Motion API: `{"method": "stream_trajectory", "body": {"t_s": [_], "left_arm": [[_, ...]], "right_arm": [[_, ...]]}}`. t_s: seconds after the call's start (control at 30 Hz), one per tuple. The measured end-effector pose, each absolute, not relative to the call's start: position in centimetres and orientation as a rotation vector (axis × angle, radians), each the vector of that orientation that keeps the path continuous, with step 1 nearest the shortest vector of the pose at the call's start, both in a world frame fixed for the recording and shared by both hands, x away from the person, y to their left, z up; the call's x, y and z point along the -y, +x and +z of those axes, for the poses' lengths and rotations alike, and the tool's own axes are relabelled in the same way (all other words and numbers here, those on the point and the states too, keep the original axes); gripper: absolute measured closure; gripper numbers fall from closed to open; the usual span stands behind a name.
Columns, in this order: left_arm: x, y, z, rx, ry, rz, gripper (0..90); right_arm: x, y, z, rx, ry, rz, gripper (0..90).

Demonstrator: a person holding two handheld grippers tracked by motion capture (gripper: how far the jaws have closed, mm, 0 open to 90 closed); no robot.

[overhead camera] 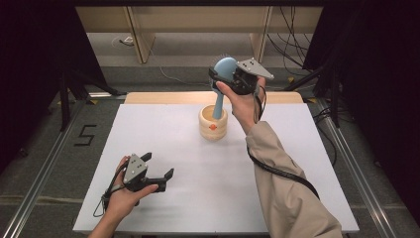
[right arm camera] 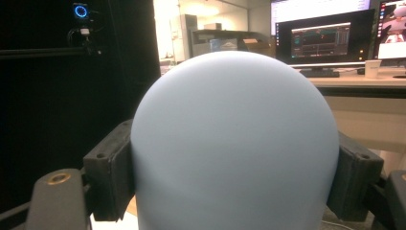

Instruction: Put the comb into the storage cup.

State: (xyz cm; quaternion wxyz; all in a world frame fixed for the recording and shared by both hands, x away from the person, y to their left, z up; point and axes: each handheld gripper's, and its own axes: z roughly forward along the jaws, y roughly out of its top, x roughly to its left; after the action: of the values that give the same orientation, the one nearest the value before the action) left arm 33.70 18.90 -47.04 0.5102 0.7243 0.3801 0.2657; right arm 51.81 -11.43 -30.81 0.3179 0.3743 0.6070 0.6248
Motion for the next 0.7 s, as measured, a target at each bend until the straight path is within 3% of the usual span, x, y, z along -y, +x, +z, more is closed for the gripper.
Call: {"method": "stream_trajectory", "body": {"t_s": [0.7], "left_arm": [[-18.96,33.73,-47.07,-0.917,1.744,0.641,5.2]], "right_arm": [[11.00,52.00,-31.22,-1.586,0.976,1.639,20.6]]}}
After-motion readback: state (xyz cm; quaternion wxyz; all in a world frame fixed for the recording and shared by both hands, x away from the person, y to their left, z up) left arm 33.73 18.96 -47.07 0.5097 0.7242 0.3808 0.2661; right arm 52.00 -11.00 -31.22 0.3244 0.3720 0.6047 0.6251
